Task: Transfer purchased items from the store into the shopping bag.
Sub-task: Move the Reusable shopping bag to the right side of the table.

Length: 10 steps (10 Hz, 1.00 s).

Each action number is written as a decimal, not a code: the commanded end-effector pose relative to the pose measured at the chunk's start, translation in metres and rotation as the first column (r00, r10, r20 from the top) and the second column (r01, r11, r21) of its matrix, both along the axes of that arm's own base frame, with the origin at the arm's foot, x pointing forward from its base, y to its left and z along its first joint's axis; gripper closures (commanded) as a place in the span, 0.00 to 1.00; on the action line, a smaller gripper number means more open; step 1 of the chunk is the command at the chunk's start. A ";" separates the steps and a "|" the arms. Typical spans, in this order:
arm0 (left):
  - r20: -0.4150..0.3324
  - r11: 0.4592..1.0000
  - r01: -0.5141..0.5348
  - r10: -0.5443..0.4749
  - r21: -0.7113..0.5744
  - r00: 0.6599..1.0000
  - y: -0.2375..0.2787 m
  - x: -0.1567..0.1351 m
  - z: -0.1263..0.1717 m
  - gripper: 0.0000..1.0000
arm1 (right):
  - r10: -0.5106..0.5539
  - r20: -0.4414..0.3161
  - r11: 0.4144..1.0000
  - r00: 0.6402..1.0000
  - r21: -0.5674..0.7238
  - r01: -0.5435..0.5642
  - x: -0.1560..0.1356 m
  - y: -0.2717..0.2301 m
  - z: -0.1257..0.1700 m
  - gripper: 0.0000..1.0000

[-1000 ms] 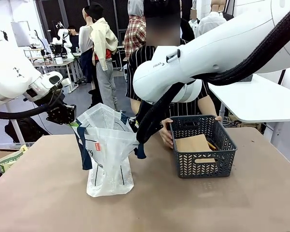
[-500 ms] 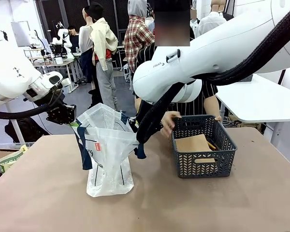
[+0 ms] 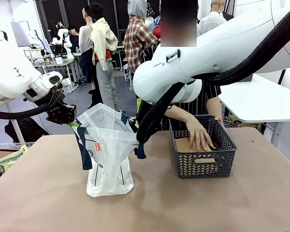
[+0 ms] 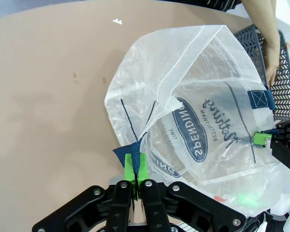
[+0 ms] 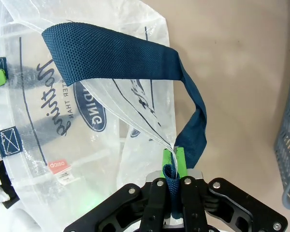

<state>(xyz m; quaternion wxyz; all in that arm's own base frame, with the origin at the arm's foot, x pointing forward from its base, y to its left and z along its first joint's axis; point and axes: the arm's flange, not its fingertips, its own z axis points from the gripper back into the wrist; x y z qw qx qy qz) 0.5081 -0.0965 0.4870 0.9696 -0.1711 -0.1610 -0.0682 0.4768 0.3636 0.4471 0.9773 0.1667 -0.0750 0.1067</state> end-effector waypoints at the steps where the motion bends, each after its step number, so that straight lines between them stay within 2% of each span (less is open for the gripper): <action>1: 0.007 1.000 -0.004 0.004 0.003 1.000 0.001 -0.002 0.002 1.00 | 0.019 -0.009 1.000 1.000 0.019 -0.019 0.000 -0.004 -0.001 1.00; 10: 0.007 1.000 -0.004 0.004 0.003 1.000 0.001 -0.002 0.002 1.00 | 0.019 -0.009 1.000 1.000 0.019 -0.019 0.000 -0.004 -0.001 1.00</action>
